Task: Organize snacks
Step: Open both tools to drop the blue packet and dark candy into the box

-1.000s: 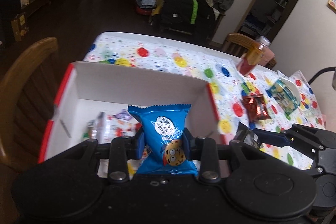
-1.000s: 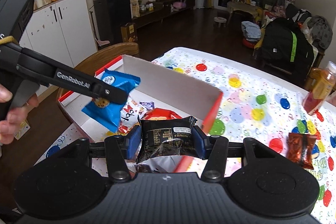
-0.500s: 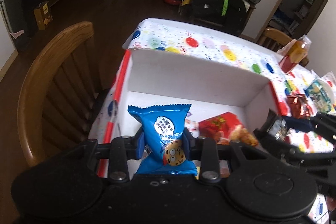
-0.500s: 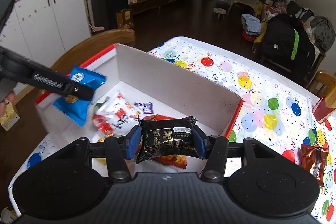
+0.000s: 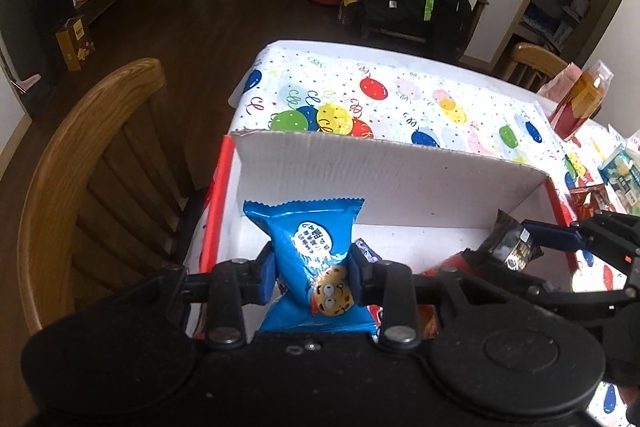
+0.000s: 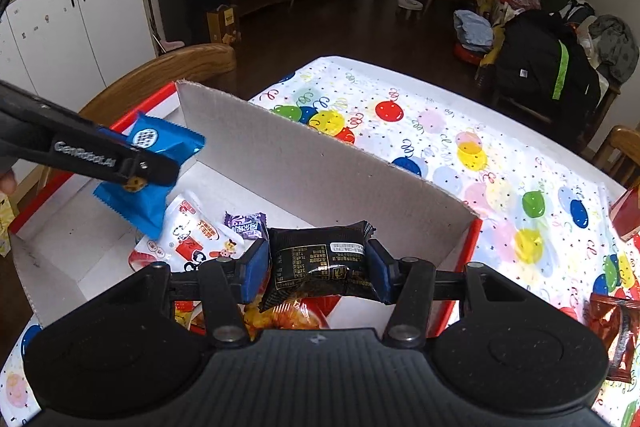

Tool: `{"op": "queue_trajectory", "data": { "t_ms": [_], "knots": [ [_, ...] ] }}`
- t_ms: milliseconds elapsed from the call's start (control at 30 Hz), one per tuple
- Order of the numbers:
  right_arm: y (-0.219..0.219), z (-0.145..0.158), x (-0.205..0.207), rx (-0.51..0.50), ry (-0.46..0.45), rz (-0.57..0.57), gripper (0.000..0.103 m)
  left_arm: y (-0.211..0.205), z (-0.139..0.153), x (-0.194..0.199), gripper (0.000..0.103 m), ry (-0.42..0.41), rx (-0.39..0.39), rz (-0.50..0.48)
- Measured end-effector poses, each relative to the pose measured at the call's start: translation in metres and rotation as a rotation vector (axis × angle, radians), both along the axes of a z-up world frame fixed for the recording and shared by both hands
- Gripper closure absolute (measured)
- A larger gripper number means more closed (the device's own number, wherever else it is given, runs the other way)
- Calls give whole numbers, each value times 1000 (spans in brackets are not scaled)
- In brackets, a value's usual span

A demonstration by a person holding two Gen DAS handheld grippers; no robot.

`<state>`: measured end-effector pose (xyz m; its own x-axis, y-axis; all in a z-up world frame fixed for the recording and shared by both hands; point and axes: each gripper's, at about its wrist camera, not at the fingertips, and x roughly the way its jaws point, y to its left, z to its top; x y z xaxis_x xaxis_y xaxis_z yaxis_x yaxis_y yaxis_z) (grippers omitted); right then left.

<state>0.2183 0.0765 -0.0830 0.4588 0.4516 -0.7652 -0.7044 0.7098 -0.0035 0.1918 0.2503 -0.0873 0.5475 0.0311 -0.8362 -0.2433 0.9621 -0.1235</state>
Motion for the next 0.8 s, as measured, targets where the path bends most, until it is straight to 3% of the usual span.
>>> {"op": "queue_trajectory", "data": {
  "t_ms": [467, 533, 567, 600, 633, 800],
  "knots": [
    [-3, -7, 1, 7, 26, 6, 45, -2, -11, 9, 66, 22, 9, 3],
    [-4, -6, 0, 10, 22, 7, 42, -2, -10, 9, 62, 23, 8, 9],
    [-5, -5, -1, 16, 19, 6, 40, -1, -10, 8, 55, 22, 7, 13],
    [-6, -3, -1, 22, 15, 4, 36, -1, -8, 6, 41, 15, 5, 17],
    [-7, -2, -2, 28, 8, 1, 34, -1, -7, 5, 36, 4, 6, 20],
    [-16, 8, -7, 46, -2, -10, 34, -9, 0, -2, 36, -18, 40, -1]
  ]
}}
